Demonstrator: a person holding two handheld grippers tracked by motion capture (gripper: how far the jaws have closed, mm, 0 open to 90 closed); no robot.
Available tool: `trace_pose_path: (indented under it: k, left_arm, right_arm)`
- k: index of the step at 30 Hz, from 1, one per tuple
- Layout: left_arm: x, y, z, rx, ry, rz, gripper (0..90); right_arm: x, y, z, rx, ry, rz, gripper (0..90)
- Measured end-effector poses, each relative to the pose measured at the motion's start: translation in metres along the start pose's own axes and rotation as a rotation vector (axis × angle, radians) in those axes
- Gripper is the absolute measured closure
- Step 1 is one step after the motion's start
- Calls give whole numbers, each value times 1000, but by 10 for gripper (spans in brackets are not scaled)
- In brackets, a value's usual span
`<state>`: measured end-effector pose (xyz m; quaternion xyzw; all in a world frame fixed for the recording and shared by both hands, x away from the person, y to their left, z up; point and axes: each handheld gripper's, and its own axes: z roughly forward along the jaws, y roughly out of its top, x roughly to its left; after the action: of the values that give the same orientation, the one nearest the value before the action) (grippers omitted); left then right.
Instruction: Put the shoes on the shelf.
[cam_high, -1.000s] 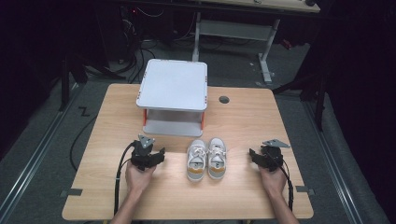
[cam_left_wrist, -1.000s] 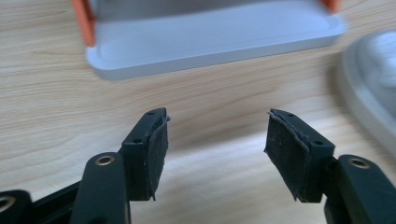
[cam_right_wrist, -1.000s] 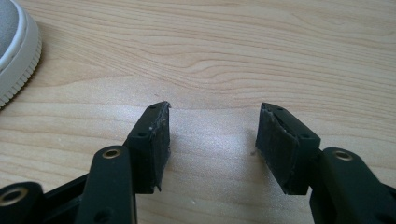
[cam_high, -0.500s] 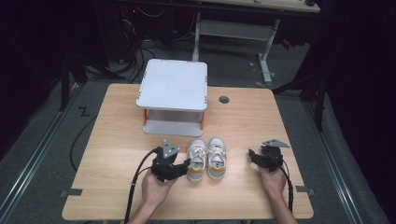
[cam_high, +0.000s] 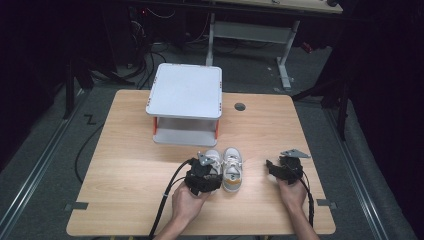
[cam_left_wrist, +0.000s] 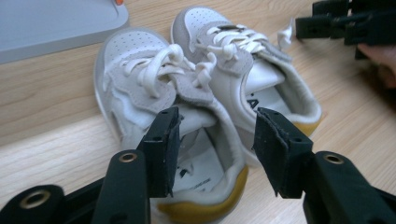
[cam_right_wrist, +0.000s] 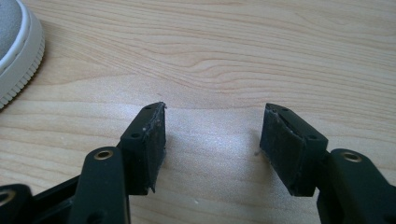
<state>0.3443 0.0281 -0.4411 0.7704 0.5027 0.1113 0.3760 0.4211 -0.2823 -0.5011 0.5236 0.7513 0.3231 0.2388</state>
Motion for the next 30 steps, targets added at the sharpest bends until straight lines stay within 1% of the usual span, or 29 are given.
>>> trace_pose_path:
  k: [1,3,6,8,12,13,15,17,19,20,22,23,27,30]
  left_arm:
    - [-1,1,2,-6,1,-10,509]
    - [-3,3,4,-10,5,-17,509]
    - [-6,5,10,-6,13,-24,503]
    - [-8,7,11,-15,21,-28,493]
    - [-8,11,12,-16,31,-36,484]
    - [-8,12,13,-7,37,-37,484]
    - [-11,13,16,1,62,-19,483]
    - [-14,14,18,7,77,-4,468]
    - [-14,14,19,12,84,-1,462]
    - [-15,14,23,26,82,-2,457]
    - [-17,13,25,21,105,17,435]
    - [-17,13,26,20,109,15,425]
    - [-17,14,27,26,105,30,428]
    - [-19,14,29,27,105,33,473]
  right_arm:
    - [0,0,0,0,0,0,406]
    - [0,0,0,0,0,0,406]
    - [0,0,0,0,0,0,405]
    - [0,0,0,0,1,0,404]
    - [0,0,0,0,0,0,404]
    - [0,0,0,0,1,-1,404]
    - [0,0,0,0,1,0,404]
    - [0,0,0,0,1,0,403]
    - [0,0,0,1,1,0,403]
    - [0,0,0,0,0,0,403]
    - [0,0,0,1,1,0,403]
    - [0,0,0,1,0,0,403]
    - [0,0,0,1,0,1,403]
    - [0,0,0,1,0,0,402]
